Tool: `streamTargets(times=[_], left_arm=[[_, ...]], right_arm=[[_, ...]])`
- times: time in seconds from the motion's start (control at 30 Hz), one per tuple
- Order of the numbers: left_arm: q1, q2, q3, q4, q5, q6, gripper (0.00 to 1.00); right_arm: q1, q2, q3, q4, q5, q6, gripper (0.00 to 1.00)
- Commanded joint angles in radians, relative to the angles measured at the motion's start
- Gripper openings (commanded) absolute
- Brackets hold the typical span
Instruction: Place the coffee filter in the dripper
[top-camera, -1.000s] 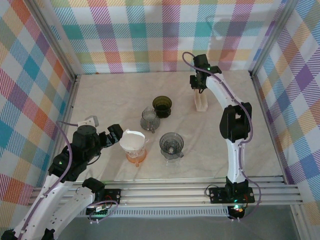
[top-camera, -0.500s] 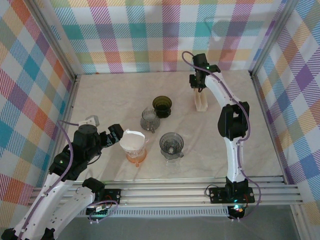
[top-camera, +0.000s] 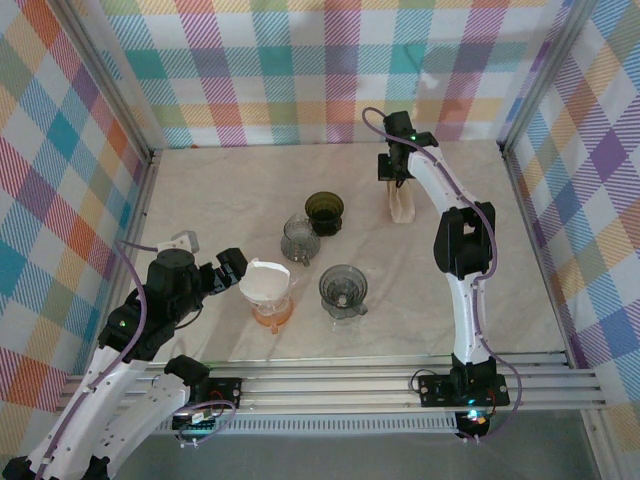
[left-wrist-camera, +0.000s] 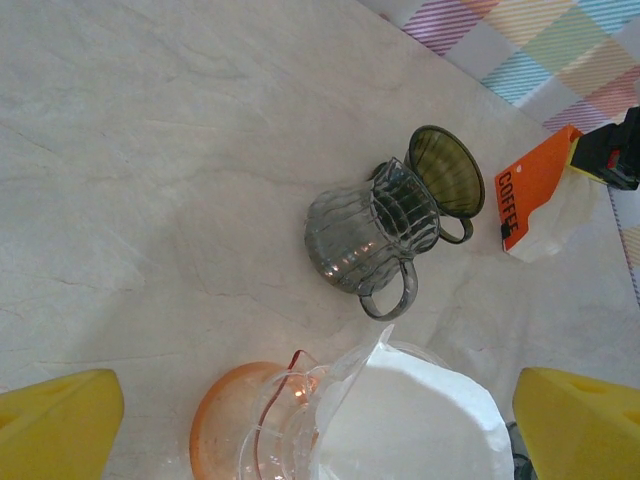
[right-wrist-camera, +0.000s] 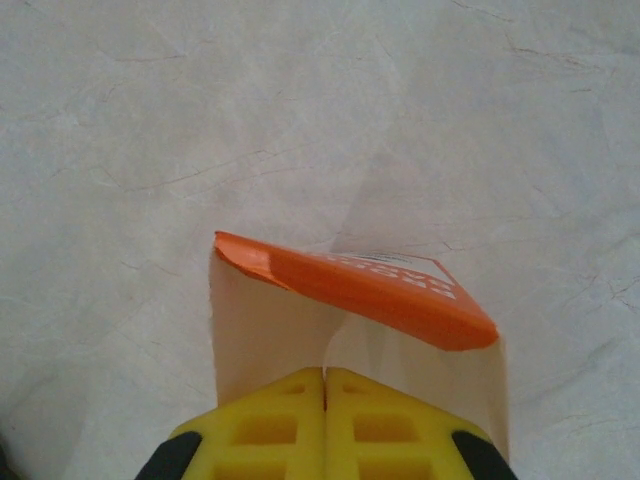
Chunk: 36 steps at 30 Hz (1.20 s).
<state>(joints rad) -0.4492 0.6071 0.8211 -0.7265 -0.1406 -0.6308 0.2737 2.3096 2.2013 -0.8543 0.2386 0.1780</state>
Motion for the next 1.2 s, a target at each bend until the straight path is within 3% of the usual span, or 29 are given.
streamTargets(times=[0.0, 0.43, 0.63, 0.97, 1.17], left_arm=[[0.003, 0.002, 0.018, 0.03, 0.011, 0.025, 1.0], [0.003, 0.01, 0.031, 0.054, 0.077, 0.046, 1.0], [0.003, 0.011, 0.051, 0.062, 0.125, 0.06, 1.0], [0.003, 0.077, 0.134, 0.085, 0.339, 0.111, 1.0], [0.003, 0.19, 0.219, 0.042, 0.524, 0.194, 1.0]], right_arm=[[-0.007, -0.041, 0.021, 0.016, -0.027, -0.007, 0.0], [-0.005, -0.217, -0.042, 0.058, -0.061, 0.011, 0.0], [-0.004, -0.376, -0.136, 0.062, -0.062, 0.022, 0.0], [0.086, -0.755, -0.401, -0.01, -0.129, 0.079, 0.0], [0.224, -0.921, -0.476, -0.196, -0.193, 0.1, 0.0]])
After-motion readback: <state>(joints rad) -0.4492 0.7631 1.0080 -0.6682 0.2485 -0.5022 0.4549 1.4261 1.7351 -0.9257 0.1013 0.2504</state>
